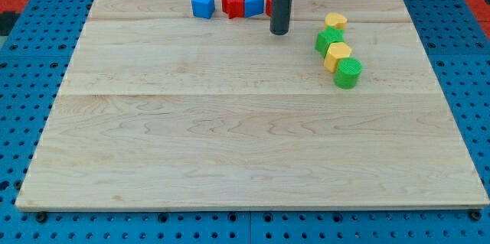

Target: Touch the top left side of the heart

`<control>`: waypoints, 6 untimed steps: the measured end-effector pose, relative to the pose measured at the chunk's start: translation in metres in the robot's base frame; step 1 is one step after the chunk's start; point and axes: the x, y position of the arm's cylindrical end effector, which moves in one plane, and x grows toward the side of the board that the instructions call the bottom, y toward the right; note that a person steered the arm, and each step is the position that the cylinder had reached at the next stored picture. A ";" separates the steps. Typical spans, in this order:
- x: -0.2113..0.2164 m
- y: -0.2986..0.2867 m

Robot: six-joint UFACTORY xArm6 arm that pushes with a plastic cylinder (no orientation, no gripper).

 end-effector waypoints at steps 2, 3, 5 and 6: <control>-0.006 0.006; -0.006 0.007; -0.046 0.077; -0.083 0.076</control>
